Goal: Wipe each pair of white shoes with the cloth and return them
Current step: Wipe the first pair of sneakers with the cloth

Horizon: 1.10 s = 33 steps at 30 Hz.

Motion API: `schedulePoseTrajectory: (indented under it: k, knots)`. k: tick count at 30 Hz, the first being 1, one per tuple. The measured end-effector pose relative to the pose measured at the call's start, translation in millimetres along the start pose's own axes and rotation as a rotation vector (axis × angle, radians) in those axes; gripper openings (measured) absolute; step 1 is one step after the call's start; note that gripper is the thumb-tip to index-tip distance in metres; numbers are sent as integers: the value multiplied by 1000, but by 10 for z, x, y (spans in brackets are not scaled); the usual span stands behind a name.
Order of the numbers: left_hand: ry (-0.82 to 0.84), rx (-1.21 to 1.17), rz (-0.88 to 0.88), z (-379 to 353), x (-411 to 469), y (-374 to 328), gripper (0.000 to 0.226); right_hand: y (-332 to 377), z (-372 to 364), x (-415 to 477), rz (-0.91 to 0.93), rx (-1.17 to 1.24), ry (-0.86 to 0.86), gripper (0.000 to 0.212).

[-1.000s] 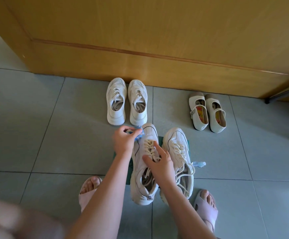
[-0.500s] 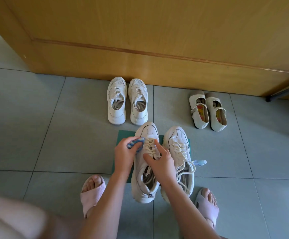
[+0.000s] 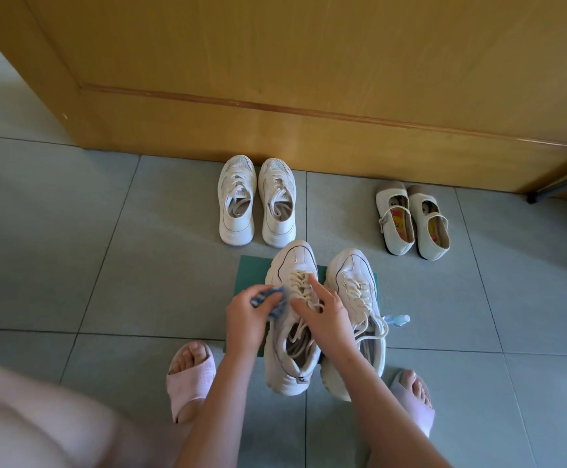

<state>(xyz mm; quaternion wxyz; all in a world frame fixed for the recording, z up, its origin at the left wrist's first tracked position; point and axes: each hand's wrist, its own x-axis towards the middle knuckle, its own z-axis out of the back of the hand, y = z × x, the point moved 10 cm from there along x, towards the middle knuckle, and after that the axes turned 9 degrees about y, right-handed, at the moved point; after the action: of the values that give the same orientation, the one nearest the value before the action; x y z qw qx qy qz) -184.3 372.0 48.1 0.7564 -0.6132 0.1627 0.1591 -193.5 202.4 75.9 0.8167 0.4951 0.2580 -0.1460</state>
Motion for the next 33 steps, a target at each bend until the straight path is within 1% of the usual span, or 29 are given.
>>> schedulePoseTrajectory:
  k: [2, 3, 6, 12, 15, 18, 21, 26, 30, 32, 33]
  knots:
    - [-98, -12, -15, 72, 37, -75, 25, 2, 1, -2, -2, -6, -4, 62]
    - [-113, -15, -22, 58, 55, -105, 26, 3, 6, -2, -2, -10, -8, 61]
    - [-61, -20, -2, -110, 43, -85, 25, 6, 22, 1, 7, -22, -25, 60]
    - [-29, -22, 17, -144, -143, 33, 18, -9, 19, 22, 4, -49, -14, 60]
    - [-51, 28, 41, -130, -281, 99, 17, -16, 19, 26, 7, -63, -31, 59]
    - [-75, -8, 93, -113, -436, 198, 15, -13, 14, 21, 8, -99, -46, 57]
    - [-93, -29, 88, -90, -581, 207, 3, -13, 5, 16, 1, -113, -54, 56]
    - [-135, -19, 101, -52, -802, 226, 8, 9, 21, 15, -1, -101, -66, 57]
    - [-137, -7, 135, -29, -916, 259, 6, 11, 19, 4, -17, -79, -59, 56]
    - [-120, -18, 161, -20, -944, 317, 2, 16, 18, -8, -21, -71, -58, 56]
    - [-104, -10, 175, -20, -949, 349, 3, 16, 19, -12, -22, -65, -56, 56]
